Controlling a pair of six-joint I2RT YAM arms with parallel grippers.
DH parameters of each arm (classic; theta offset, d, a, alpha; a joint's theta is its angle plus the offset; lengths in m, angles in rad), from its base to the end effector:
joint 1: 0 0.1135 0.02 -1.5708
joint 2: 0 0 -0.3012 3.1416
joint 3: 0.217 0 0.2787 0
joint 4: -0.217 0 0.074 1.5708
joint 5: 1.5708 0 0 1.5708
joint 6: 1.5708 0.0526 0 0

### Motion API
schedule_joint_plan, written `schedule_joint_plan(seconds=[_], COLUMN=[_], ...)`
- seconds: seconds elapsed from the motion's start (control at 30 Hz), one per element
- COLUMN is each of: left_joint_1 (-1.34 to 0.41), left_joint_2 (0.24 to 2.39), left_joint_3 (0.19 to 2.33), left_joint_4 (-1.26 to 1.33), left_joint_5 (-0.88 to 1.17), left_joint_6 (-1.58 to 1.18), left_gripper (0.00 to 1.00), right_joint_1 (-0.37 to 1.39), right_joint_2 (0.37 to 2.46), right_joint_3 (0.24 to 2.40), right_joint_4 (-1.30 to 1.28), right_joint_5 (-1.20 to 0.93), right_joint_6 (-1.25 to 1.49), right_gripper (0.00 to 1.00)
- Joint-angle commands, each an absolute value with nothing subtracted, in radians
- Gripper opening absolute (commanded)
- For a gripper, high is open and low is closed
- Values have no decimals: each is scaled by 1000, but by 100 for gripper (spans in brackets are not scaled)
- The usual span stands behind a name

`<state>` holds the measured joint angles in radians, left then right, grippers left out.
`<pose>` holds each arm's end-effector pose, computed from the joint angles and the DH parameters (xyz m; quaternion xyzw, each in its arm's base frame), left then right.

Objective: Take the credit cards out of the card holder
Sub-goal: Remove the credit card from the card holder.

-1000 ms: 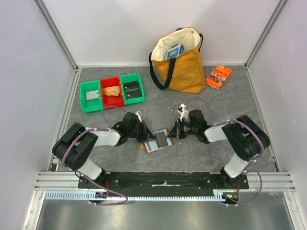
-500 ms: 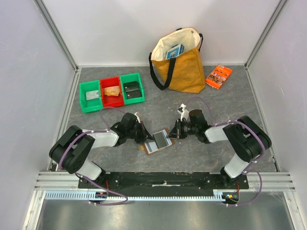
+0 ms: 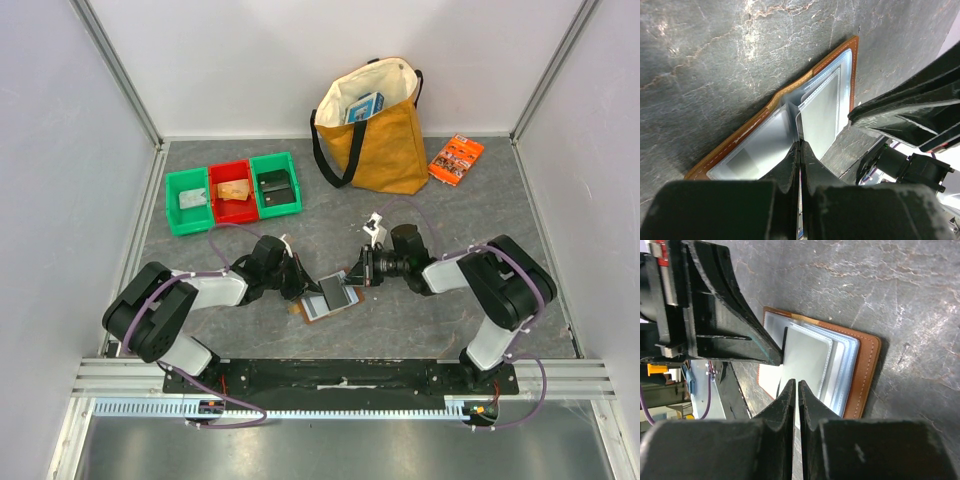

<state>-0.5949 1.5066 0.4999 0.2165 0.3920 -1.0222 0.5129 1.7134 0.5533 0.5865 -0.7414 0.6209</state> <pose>0.2233 -0.1753 0.1290 -0.1199 0.9022 -0.3943 0.1274 0.2625 0.1886 0.1249 -0.1288 0.8268 0.5077 0.2051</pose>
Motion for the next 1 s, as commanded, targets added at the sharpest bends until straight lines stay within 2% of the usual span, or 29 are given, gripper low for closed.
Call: schedule_joint_plan(seconds=[0.0, 0.37, 0.97], left_joint_1=[-594, -594, -586], left_joint_2=[1502, 1494, 1436], left_joint_3=[512, 508, 480], left_joint_4=[221, 215, 164], left_joint_5=[383, 379, 359], left_joint_6=[-991, -992, -1011], left_gripper=[2, 2, 2], right_joint_1=[509, 511, 509], right_joint_2=[1764, 1772, 1769], right_joint_3=[578, 594, 589], right_joint_4=[654, 413, 248], right_joint_5=[-781, -609, -489], right_joint_6=[649, 525, 431], right_gripper=[9, 4, 1])
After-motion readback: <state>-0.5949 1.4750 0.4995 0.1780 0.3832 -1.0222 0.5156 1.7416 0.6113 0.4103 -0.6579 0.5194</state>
